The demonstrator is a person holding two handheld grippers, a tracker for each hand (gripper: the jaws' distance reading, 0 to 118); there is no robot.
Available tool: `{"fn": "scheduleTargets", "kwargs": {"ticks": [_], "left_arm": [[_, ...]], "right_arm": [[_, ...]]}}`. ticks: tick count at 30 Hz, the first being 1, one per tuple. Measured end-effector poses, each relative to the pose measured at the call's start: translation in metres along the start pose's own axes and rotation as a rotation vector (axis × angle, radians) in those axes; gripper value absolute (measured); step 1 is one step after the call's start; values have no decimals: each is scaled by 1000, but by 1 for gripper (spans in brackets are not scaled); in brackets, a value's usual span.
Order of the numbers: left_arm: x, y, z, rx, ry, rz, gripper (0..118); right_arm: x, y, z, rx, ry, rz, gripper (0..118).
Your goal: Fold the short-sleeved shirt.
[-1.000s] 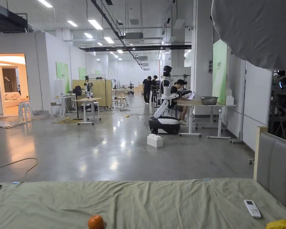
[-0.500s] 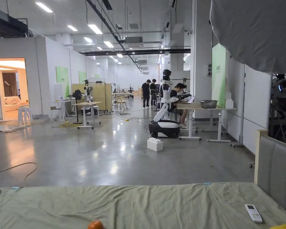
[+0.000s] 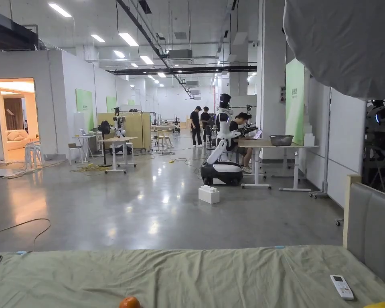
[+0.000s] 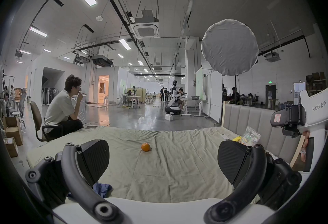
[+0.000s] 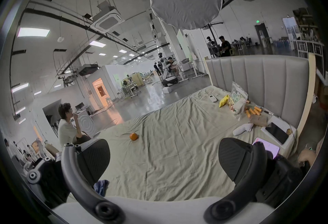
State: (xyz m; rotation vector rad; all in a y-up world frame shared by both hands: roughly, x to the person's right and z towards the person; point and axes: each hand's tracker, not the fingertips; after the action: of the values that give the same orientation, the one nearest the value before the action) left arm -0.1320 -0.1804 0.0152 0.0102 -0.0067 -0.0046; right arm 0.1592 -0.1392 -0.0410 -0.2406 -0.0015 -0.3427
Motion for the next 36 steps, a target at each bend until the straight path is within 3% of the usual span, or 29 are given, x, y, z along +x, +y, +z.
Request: {"fn": "scheduleTargets", "kwargs": {"ticks": [5,10,13,16,21,24,31,36], "left_arm": [[1,-1,1,0,-6,-4,118],[1,-1,1,-6,-7,-8,118],[1,0,1,-2,-7,-10,118],[1,0,1,4,-7,-9,118],[3,0,0,2,-14,-11,118],[3,-2,1,-3,-18,-13,118],[5,-2,3,-17,-13,-27,118],[7,0,4,36,19,-85,118]], "right_arm": [[-5,-3,0,-4,2,83,118],[-13,-9,8,56,-28,83,118],[-12,-13,14,99,86,97,118],[-14,-15,18,141,98,133,118],[-2,-20,20,244,302,227,118],[-4,-23,20,235,210,241,118],[-17,-30,24,286,170,430,118],[-17,-33,17,252,163,430,118]]}}
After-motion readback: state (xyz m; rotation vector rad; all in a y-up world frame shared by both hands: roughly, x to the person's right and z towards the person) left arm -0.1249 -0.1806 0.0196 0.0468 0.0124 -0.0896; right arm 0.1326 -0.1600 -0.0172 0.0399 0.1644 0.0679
